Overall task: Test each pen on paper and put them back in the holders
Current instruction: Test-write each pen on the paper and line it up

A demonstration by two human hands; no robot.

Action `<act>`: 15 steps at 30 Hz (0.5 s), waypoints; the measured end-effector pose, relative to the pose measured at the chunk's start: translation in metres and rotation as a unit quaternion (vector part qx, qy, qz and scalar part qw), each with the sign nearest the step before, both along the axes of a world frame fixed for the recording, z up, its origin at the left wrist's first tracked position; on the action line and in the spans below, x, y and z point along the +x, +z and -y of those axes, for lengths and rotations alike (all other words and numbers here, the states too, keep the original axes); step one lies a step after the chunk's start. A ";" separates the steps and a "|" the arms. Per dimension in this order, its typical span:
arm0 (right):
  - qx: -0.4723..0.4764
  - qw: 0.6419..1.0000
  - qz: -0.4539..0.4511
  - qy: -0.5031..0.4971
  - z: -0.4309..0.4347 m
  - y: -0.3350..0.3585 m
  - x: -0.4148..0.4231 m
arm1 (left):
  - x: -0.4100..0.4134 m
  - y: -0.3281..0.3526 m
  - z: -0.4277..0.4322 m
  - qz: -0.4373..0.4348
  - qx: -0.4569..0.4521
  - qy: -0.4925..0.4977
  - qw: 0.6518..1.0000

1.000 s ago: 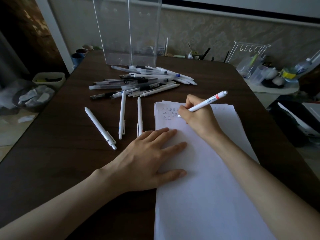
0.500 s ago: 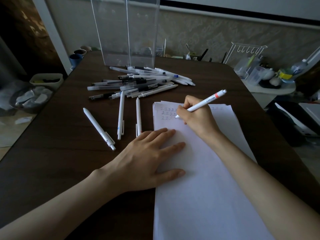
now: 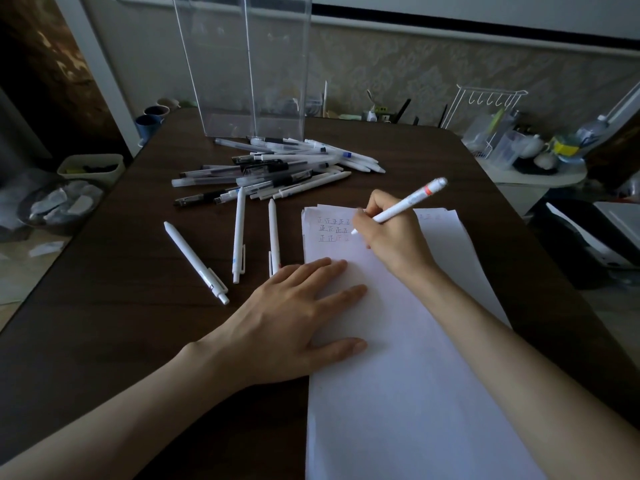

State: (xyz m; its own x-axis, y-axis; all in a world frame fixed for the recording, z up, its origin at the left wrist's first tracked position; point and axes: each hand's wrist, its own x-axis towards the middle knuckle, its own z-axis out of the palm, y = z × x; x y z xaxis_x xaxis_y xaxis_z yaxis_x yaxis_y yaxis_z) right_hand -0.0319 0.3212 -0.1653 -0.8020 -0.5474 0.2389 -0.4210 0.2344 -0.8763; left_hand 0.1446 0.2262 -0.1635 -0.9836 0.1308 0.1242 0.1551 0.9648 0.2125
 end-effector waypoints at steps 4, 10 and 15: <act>-0.037 0.998 0.003 0.047 -0.002 0.004 0.003 | -0.002 0.001 0.005 -0.050 0.041 0.039 0.997; 0.010 0.992 -0.036 0.118 -0.002 0.004 0.007 | -0.006 0.003 0.022 -0.089 0.081 0.074 0.990; 0.031 0.983 -0.045 0.176 -0.005 0.003 0.007 | -0.010 -0.005 0.028 -0.134 0.064 0.029 0.988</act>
State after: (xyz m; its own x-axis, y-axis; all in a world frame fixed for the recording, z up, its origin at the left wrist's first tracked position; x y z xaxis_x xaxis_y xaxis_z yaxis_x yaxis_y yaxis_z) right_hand -0.0250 0.3258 -0.1626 -0.5381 -0.8025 0.2577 -0.5601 0.1120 -0.8209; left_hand 0.1342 0.1978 -0.1688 -0.9183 0.0410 0.3938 0.1674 0.9416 0.2923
